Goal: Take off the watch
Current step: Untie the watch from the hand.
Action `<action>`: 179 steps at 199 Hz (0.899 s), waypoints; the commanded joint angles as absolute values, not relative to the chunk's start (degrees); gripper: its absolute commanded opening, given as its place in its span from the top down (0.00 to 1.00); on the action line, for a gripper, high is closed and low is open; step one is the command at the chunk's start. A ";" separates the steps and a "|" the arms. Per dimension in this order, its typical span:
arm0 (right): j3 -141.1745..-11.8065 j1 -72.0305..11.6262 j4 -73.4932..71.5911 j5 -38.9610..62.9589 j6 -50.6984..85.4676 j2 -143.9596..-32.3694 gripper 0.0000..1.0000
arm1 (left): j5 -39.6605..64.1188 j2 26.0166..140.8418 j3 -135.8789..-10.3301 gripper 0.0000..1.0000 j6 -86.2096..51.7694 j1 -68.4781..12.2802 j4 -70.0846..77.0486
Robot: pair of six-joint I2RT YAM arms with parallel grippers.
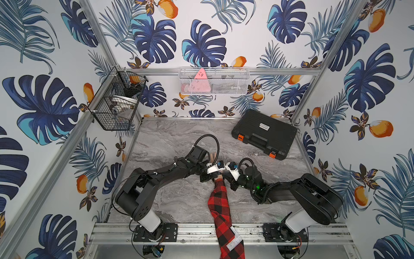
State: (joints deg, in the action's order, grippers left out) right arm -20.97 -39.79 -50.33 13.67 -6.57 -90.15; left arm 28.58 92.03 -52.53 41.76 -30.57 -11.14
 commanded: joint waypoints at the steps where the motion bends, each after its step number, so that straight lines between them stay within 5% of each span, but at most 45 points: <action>1: -20.48 -39.66 -52.30 8.80 -5.63 -89.97 1.00 | 28.39 91.33 -52.38 0.88 41.94 -30.04 -12.74; 179: -18.03 -39.69 -54.13 0.95 -2.56 -91.98 1.00 | 27.16 89.10 -48.08 0.90 39.69 -27.04 -8.36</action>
